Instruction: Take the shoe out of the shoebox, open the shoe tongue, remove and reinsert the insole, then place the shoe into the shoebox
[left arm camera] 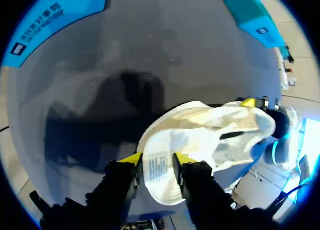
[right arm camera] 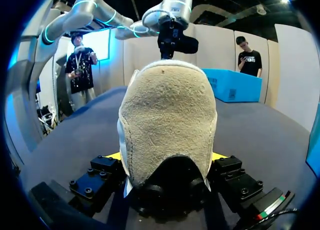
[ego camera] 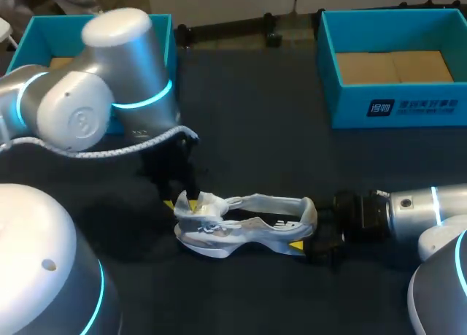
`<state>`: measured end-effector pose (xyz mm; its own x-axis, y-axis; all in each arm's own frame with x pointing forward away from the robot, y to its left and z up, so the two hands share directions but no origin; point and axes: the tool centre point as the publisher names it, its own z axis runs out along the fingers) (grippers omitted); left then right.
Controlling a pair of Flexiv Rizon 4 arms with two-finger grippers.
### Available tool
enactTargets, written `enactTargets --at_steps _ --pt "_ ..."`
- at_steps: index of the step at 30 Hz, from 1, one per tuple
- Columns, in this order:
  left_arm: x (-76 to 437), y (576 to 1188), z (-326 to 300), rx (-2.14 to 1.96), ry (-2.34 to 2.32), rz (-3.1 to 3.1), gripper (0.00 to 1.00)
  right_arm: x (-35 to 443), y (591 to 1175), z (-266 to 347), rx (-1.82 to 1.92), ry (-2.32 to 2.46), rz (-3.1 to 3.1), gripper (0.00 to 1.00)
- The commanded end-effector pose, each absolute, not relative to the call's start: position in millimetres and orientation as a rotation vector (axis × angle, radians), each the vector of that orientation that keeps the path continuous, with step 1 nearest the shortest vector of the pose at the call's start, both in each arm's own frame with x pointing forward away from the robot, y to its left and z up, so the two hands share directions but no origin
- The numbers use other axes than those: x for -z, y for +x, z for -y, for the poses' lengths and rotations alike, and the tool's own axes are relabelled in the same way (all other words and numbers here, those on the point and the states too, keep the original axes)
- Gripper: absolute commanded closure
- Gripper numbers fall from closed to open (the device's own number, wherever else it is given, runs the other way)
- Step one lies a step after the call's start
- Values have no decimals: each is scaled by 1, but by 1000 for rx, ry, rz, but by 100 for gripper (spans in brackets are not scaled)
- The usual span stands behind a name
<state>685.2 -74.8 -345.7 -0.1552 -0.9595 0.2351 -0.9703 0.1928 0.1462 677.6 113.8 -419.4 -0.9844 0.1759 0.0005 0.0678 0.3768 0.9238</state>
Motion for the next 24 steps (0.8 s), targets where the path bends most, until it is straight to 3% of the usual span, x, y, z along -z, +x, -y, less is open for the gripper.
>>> enactTargets --at_steps 1,7,12,14,19,22,23,24 --pt "311 673 58 -245 1794 2137 52 420 678 -115 -1683 225 -2526 100" --pt "269 673 74 -331 1691 2205 39 420 678 -115 -1683 225 -2526 100" --pt "250 676 94 -370 1637 2288 42 420 678 -115 -1683 225 -2526 100" --pt "243 678 103 -358 1601 2307 51 420 678 -115 -1683 225 -2526 100" --pt "231 680 122 -361 1536 2390 61 420 678 -115 -1683 225 -2526 100" --pt "220 679 131 -343 1459 2447 94 420 678 -115 -1683 225 -2526 100" --pt "216 680 135 -329 1431 2468 100 420 678 -115 -1683 225 -2526 100" --pt "214 681 137 -290 1402 2473 100 420 678 -115 -1683 225 -2526 100"
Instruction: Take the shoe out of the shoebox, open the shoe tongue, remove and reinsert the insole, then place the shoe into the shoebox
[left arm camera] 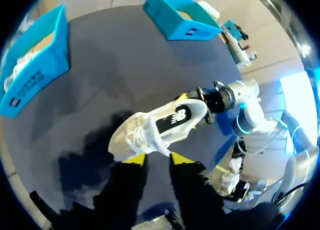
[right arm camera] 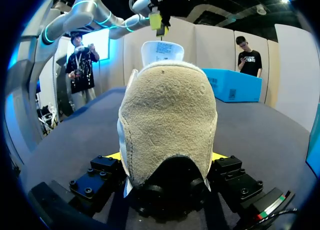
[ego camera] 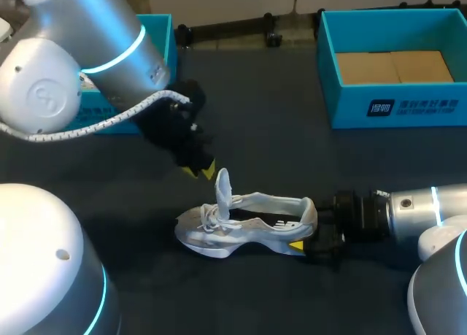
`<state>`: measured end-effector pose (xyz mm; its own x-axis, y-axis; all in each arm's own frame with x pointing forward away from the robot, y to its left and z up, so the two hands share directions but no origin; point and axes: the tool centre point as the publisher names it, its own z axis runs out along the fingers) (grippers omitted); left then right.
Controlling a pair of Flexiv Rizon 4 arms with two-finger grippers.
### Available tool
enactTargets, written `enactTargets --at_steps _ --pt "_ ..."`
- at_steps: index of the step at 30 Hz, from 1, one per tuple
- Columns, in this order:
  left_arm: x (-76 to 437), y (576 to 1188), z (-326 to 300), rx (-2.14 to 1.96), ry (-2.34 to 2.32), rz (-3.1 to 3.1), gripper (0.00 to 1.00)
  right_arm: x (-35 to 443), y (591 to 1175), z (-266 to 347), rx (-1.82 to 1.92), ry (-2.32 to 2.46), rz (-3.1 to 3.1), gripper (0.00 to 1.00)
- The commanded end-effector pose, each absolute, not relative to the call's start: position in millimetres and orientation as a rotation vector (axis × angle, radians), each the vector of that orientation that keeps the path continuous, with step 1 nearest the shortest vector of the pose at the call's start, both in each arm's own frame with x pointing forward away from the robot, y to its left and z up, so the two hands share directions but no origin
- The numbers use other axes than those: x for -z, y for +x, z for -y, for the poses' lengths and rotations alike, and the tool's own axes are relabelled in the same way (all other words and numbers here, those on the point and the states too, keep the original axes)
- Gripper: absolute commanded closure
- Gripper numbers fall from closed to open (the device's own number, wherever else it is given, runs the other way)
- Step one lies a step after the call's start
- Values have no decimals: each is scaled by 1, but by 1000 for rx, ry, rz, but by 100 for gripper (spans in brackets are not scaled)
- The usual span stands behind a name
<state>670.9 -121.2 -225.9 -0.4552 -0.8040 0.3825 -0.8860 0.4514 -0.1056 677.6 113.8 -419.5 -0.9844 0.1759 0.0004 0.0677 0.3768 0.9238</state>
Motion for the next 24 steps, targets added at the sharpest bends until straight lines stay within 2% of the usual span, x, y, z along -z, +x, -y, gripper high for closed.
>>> enactTargets --at_steps 1,18,24 --pt "211 683 140 -239 1377 2474 100 420 678 -115 -1683 225 -2526 100" --pt "184 659 175 269 255 2767 100 420 678 -115 -1683 225 -2526 100" --pt "184 658 176 339 215 2754 100 420 678 -115 -1683 225 -2526 100"
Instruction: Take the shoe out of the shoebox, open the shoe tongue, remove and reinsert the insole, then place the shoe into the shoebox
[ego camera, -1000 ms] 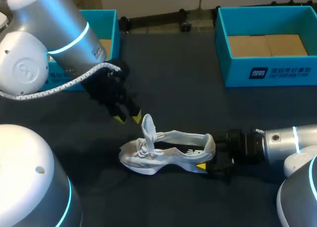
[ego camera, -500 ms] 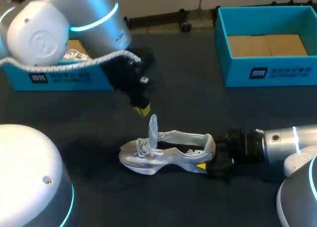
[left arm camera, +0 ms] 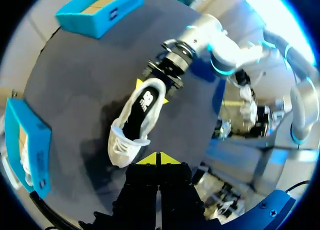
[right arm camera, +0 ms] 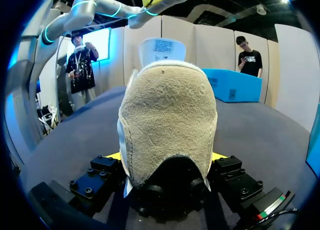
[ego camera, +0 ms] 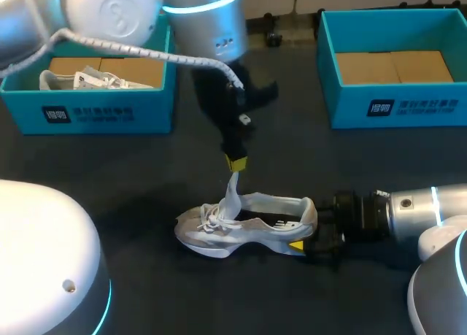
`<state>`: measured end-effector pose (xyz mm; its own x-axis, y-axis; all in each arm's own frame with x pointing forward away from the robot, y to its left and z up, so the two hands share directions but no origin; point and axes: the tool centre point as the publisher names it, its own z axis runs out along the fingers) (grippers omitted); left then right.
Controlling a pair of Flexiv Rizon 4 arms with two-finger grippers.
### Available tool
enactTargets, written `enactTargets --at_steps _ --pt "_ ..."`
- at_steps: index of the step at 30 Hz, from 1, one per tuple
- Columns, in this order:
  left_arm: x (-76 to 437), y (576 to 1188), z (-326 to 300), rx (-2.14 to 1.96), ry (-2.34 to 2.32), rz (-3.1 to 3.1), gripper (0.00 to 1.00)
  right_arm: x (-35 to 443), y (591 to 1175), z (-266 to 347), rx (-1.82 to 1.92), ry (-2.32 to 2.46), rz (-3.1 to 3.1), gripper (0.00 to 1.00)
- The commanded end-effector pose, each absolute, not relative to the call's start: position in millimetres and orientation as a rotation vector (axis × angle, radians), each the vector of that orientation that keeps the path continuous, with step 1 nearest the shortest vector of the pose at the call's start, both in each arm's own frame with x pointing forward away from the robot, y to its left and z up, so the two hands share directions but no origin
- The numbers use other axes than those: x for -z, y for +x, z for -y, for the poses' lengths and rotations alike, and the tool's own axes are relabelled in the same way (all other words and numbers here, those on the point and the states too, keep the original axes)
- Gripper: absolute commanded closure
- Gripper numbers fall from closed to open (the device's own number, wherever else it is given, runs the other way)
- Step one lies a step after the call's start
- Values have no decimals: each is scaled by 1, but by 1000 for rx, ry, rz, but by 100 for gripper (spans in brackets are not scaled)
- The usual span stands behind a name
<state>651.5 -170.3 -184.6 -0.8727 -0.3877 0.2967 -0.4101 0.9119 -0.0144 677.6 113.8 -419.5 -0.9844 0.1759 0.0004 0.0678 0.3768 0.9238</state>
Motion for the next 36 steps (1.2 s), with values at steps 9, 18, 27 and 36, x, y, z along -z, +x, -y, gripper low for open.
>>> enactTargets --at_steps 9,18,27,36 --pt "194 659 187 285 239 2834 100 420 678 -115 -1683 225 -2526 100" --pt "232 658 225 178 206 2935 100 420 678 -115 -1683 225 -2526 100" --pt "262 659 232 69 153 2915 100 420 678 -115 -1683 225 -2526 100" --pt "265 662 225 34 101 2887 100 420 678 -115 -1683 225 -2526 100"
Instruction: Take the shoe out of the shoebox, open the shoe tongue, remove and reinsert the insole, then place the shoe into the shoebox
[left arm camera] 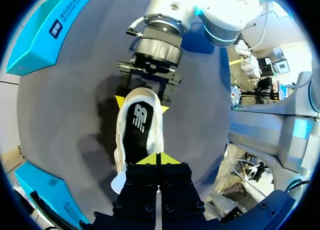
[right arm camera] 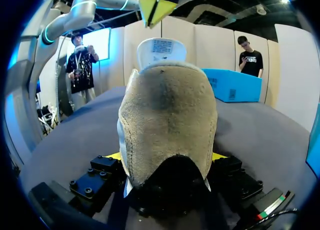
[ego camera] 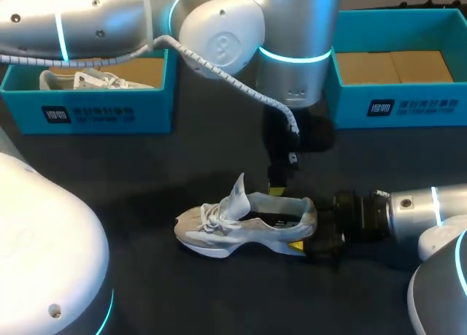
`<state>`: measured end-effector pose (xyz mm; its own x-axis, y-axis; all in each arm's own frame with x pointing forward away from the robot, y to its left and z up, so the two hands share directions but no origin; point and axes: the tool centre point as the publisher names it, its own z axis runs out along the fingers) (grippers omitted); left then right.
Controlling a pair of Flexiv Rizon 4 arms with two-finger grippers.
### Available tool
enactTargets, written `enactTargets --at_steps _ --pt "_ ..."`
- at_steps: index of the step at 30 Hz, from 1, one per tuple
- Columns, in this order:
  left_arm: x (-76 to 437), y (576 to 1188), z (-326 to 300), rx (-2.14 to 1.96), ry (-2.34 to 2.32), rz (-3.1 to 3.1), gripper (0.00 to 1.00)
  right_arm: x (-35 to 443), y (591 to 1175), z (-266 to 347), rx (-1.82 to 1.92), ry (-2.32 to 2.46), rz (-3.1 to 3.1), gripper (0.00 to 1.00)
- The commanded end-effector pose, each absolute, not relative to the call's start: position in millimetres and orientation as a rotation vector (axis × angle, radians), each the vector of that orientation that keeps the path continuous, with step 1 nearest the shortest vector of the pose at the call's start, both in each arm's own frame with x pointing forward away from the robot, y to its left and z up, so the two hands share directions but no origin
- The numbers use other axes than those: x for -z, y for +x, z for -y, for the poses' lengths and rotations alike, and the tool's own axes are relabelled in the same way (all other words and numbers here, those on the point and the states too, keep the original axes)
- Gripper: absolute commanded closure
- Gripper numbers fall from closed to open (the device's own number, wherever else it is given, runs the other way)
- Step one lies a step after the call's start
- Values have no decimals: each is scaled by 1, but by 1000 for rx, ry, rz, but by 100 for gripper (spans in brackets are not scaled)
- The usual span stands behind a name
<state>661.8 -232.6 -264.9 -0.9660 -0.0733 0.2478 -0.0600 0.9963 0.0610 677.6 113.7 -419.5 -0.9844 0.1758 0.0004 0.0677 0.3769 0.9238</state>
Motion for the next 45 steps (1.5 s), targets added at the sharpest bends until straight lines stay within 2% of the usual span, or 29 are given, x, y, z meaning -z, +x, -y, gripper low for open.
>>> enactTargets --at_steps 1,7,14,24,45 --pt "265 662 225 34 101 2887 100 420 678 -115 -1683 225 -2526 100" --pt "265 662 225 34 101 2887 100 420 678 -115 -1683 225 -2526 100" --pt "311 669 241 82 23 2900 100 420 678 -115 -1683 225 -2526 100" --pt "351 676 247 117 5 2853 100 420 678 -115 -1683 225 -2526 100" --pt "379 659 231 180 -3 2837 100 420 678 -115 -1683 225 -2526 100"
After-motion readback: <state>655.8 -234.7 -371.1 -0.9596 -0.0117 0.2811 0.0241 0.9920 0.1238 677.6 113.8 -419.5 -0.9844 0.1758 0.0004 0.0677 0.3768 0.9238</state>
